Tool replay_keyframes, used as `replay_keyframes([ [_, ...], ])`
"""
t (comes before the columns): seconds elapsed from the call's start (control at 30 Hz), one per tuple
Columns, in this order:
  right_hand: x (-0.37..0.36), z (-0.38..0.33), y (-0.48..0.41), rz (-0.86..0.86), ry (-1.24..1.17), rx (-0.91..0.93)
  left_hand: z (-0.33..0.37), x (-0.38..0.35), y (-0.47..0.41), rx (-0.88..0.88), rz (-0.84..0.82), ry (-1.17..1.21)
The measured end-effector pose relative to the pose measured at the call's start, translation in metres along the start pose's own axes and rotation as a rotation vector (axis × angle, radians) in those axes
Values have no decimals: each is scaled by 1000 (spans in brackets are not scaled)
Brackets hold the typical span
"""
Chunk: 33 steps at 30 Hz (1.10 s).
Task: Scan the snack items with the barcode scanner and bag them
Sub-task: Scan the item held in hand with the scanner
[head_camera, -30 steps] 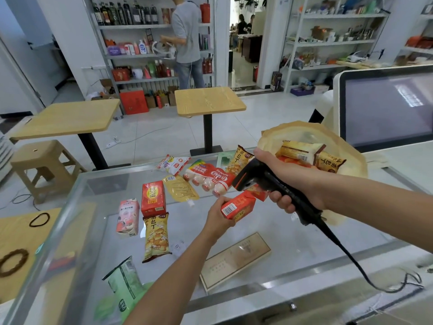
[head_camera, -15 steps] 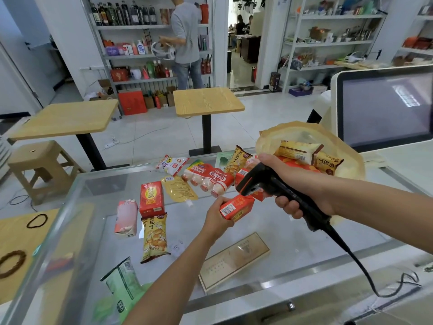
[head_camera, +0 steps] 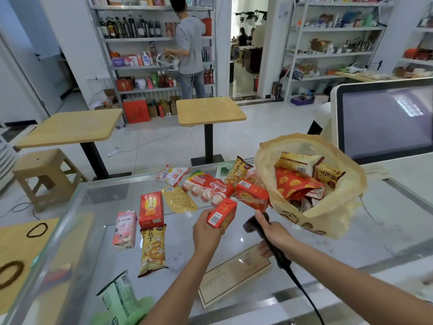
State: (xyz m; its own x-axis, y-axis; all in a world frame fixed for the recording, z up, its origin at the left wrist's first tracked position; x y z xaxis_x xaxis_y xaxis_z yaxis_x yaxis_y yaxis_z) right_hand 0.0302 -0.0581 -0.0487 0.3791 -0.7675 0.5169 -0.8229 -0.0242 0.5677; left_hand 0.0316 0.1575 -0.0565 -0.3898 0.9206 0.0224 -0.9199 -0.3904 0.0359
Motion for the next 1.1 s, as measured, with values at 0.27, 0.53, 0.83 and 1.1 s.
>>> replay_keyframes([
  [0.27, 50, -86, 34, 426, 703, 464, 76, -15, 23, -457, 1, -91],
  [0.53, 141, -115, 41, 256, -201, 351, 179, -110, 43, -822, -254, -130],
  [0.83, 260, -95, 75, 925, -153, 592, 127, -153, -10, -110, -271, -302],
  [1.1, 215, -104, 5, 679, 143, 542, 130, -140, -10, -160, -168, 66],
])
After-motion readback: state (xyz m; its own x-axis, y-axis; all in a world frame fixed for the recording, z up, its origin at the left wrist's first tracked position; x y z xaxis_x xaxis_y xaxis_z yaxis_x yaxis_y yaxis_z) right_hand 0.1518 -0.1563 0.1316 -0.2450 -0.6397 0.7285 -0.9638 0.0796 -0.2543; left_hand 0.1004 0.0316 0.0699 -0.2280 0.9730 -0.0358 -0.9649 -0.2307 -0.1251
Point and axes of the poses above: each hand's wrist, its own y-axis away from the middle knuckle, its own x-axis out of the back of the hand, z = x × y, the point moved 10 cm from there along -y, towards the middle knuckle, and after that the axes turned 13 degrees about y, right-handed, at the moved point
